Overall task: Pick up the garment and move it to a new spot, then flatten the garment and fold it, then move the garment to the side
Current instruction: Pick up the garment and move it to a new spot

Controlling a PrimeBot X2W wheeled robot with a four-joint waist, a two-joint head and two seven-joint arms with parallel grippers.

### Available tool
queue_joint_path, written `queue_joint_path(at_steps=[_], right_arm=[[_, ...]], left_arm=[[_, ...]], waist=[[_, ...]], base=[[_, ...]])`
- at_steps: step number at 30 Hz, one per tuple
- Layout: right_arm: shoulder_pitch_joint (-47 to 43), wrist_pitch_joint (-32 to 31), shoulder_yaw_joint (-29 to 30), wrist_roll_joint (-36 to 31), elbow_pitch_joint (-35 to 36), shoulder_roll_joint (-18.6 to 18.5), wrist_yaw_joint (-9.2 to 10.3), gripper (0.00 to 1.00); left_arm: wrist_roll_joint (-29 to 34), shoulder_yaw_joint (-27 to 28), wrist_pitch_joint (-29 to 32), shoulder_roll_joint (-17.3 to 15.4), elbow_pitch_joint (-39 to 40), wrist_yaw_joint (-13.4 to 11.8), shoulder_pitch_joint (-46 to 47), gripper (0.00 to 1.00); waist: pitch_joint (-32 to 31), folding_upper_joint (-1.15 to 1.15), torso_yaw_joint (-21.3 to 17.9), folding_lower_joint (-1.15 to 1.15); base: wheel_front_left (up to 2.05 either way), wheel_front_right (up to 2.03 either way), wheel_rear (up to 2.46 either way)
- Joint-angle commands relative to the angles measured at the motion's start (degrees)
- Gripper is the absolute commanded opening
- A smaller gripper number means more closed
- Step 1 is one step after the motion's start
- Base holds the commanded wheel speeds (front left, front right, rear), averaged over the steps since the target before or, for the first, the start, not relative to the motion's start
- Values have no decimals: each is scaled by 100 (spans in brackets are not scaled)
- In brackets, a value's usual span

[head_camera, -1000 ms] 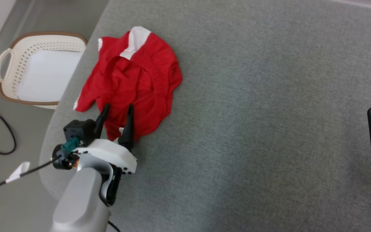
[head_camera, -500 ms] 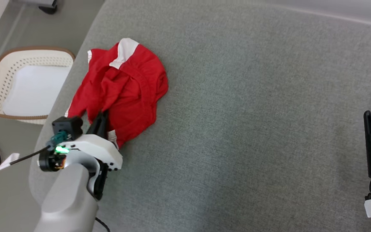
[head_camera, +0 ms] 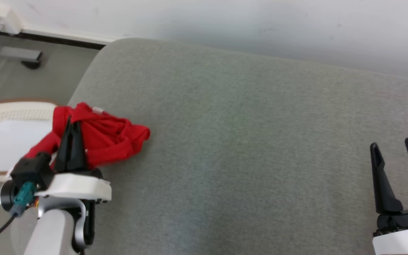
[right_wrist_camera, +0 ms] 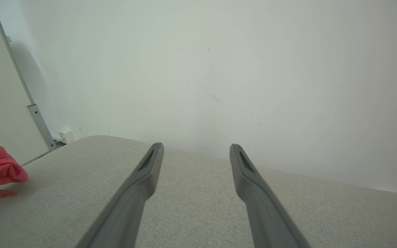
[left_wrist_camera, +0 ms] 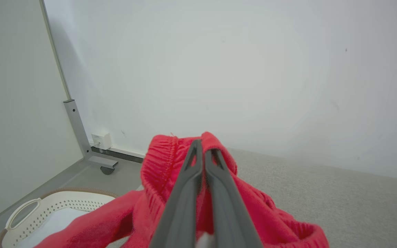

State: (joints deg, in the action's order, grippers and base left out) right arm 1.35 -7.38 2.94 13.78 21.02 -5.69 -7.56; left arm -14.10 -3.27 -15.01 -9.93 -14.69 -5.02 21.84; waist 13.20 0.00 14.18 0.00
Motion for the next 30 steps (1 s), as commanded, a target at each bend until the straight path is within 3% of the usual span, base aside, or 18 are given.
queue_joint_path(at_steps=[1,8,13,20,30], right_arm=[[-76,56,-19,35,-22,14,16,100],[-168,191,-362,80,-227,108,16,100],[-254,305,-357,130,-338,166,16,100],[-269,388,-370,183,-438,239,16,100],[-293,534,-358,316,-645,277,16,100]], left_arm=[[81,2,62,-28,227,-46,-192,0],[165,-223,629,52,1726,-239,-1113,0],[158,-614,845,170,1998,-92,-1271,0],[247,-1230,931,365,1488,173,-746,0],[98,-2075,765,654,-230,451,263,0]], waist=[[-263,0,-299,0],[-534,0,-1002,0],[-670,0,-1477,0],[-720,0,-2175,0],[-443,0,-3013,0]], base=[[0,0,0],[0,0,0],[0,0,0],[0,0,0],[0,0,0]])
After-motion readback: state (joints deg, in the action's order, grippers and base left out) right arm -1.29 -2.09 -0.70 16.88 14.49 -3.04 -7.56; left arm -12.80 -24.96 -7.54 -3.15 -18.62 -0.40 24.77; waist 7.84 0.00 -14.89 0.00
